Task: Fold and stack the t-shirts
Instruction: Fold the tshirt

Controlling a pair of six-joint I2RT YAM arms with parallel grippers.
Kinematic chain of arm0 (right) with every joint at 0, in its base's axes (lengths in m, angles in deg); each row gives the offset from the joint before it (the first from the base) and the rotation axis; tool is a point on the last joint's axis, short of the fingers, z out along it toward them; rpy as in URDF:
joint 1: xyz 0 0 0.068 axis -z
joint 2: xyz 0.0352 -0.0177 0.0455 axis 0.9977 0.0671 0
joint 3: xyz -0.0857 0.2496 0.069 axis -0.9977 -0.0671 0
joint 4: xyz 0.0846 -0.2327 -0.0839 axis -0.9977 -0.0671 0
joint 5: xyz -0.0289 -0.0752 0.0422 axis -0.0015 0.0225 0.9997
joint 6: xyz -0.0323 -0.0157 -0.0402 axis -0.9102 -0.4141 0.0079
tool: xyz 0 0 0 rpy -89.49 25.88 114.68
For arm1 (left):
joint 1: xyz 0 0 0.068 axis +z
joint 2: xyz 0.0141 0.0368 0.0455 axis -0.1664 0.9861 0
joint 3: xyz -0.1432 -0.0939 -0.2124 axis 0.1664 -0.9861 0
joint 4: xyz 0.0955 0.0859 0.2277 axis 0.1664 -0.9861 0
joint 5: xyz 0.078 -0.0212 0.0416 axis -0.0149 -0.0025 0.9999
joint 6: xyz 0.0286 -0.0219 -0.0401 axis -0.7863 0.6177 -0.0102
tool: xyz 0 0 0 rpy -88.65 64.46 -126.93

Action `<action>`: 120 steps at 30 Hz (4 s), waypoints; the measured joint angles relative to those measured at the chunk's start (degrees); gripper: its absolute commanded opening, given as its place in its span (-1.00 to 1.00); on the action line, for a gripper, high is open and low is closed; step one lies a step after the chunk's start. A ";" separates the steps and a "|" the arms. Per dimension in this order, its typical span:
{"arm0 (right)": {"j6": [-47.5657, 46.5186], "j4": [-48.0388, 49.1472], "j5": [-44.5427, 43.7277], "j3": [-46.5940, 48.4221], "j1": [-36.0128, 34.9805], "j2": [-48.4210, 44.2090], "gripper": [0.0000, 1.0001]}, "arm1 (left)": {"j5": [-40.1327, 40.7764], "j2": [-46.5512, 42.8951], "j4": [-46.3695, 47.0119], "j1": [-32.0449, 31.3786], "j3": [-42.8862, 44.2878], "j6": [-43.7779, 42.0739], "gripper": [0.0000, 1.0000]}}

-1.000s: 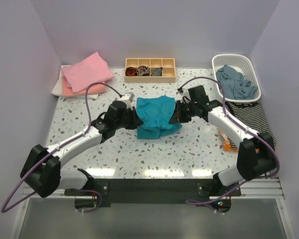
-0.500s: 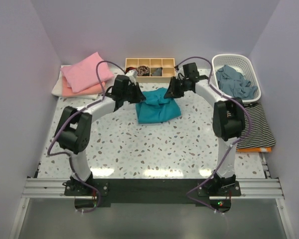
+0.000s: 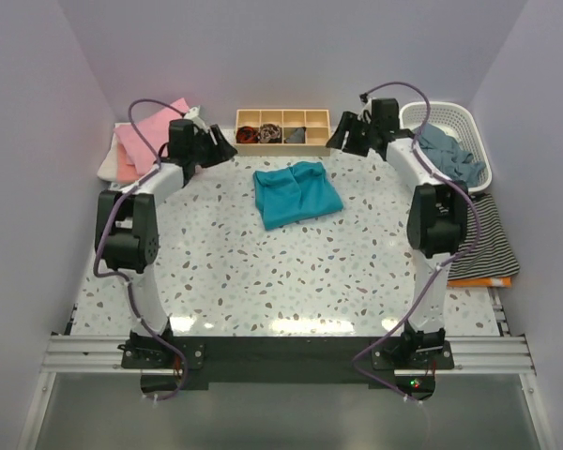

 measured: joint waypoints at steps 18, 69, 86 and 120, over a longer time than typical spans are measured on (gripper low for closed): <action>-2.19 -3.10 6.23 -11.91 -6.67 -8.07 -0.76 | -28.24 3.19 13.31 -12.76 -3.04 7.50 -0.06; -5.88 -2.32 -9.70 -8.26 -5.75 -11.30 -0.43 | -9.97 -5.99 5.79 -7.52 -9.79 -4.81 0.09; -5.92 -1.57 -8.31 -11.47 -12.96 -3.82 -0.47 | -8.26 -6.69 9.68 -10.91 -24.59 -1.22 -0.07; -4.96 -2.16 -15.93 -27.80 -11.93 -24.35 -0.15 | 7.67 -10.08 5.90 -10.91 -15.21 -6.21 0.04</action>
